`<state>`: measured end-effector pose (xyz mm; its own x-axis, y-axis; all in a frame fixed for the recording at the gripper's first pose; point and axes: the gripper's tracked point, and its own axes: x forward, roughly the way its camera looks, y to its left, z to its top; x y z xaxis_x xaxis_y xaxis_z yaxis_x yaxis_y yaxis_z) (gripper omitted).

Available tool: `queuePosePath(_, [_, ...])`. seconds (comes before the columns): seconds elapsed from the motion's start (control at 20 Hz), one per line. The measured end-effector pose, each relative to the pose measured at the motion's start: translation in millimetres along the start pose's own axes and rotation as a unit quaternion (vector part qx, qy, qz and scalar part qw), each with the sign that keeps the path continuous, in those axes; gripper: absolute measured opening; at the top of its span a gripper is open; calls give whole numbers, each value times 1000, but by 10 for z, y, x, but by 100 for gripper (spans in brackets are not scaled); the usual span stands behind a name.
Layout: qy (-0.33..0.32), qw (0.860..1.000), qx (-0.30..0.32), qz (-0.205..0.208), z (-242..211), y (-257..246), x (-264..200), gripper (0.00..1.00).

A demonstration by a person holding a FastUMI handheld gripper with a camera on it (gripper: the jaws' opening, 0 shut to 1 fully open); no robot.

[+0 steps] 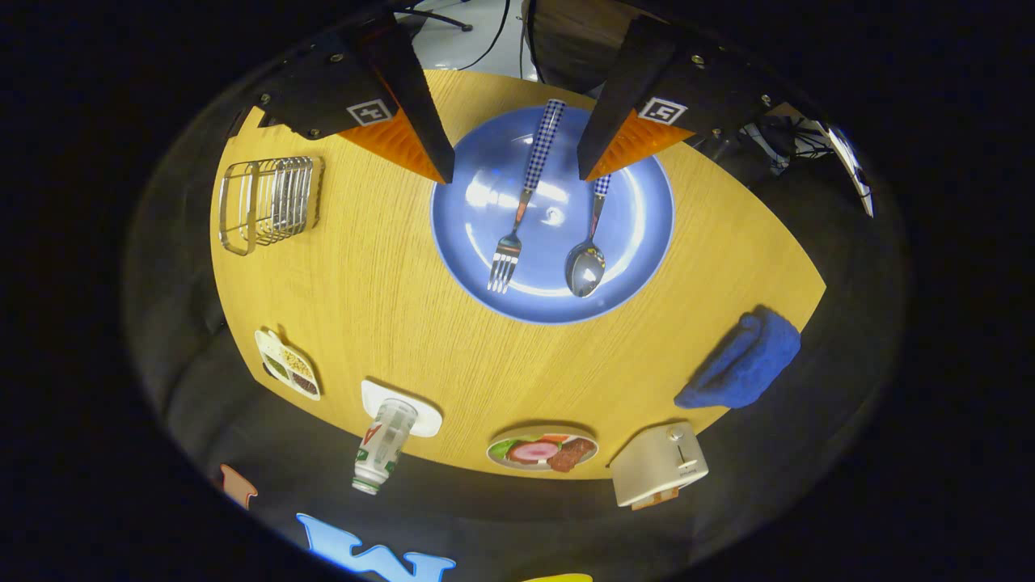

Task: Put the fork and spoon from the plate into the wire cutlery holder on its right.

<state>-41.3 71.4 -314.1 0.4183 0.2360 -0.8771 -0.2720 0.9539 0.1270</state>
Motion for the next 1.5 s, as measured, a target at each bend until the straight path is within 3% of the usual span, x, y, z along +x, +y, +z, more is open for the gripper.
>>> queuePosePath(0.1, [22, 1000, 2, 7, -68, 51, 116, 94])
queuePosePath(0.2, [42, 999, -10, 1, -120, 50, 183, 82])
queuePosePath(0.3, [60, 998, -23, -7, -196, 21, 264, 78])
queuePosePath(0.35, [69, 997, -23, -1, -210, 48, 256, 66])
queuePosePath(0.45, [93, 995, -23, 3, -265, 62, 263, 54])
queuePosePath(0.8, [132, 991, -7, 10, -497, 134, 517, 53])
queuePosePath(0.85, [149, 989, 1, 13, -339, 115, 371, 10])
queuePosePath(1.0, [152, 988, -6, 27, -315, 82, 337, 10])
queuePosePath(1.1, [162, 986, -22, 34, -350, 33, 303, 1])
queuePosePath(1.5, [175, 981, -68, 47, -140, -475, -584, 1])
